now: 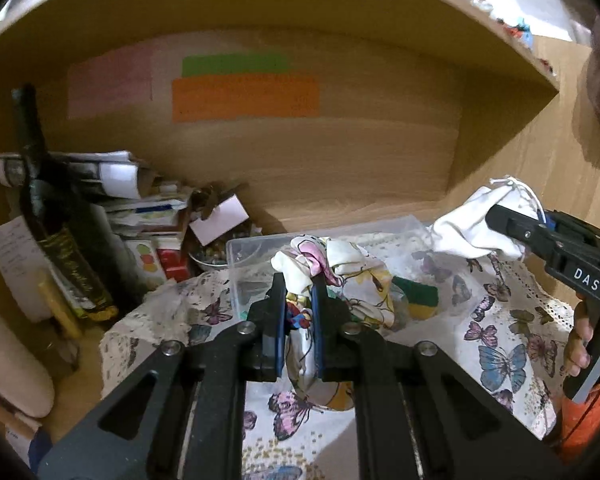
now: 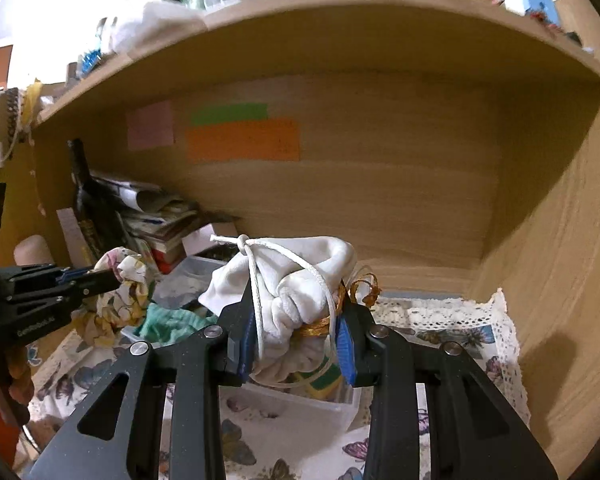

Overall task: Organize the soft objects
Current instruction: 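Lower the floral cloth and white pouch into the clear box and open both tools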

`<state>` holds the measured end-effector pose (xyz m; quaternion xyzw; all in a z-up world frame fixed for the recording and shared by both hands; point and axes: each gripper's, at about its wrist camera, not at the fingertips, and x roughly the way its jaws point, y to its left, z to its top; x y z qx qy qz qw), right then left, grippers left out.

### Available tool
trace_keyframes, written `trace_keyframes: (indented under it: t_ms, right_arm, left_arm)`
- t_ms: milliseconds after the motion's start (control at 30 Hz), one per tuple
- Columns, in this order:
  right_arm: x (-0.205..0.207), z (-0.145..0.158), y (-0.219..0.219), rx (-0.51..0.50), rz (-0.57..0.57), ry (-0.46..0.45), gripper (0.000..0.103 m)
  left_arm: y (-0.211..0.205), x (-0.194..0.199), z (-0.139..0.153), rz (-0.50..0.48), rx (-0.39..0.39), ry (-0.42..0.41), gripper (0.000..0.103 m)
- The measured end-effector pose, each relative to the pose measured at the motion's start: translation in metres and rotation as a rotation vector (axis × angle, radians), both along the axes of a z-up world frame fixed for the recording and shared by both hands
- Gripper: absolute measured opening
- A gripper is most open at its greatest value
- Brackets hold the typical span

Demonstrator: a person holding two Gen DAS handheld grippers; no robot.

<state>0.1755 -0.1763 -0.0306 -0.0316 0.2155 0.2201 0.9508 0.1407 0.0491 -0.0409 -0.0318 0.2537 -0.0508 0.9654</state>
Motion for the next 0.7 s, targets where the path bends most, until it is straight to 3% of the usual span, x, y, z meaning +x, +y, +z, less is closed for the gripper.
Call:
trace_keyframes:
  t_ms: [333, 567, 700]
  right_arm:
    - [0.038, -0.046, 0.021, -0.085, 0.011, 0.136, 0.030]
    - [0.050, -0.068, 0.029, -0.143, 0.018, 0.198, 0.030]
    - [0.050, -0.072, 0.032, -0.176, 0.018, 0.214, 0.034]
  left_arm:
    - [-0.016, 0.042, -0.030, -0.013, 0.050, 0.059, 0.010]
    - [-0.021, 0.061, -0.051, -0.035, 0.072, 0.144, 0.011]
    - [-0.023, 0.064, -0.057, -0.047, 0.083, 0.169, 0.020]
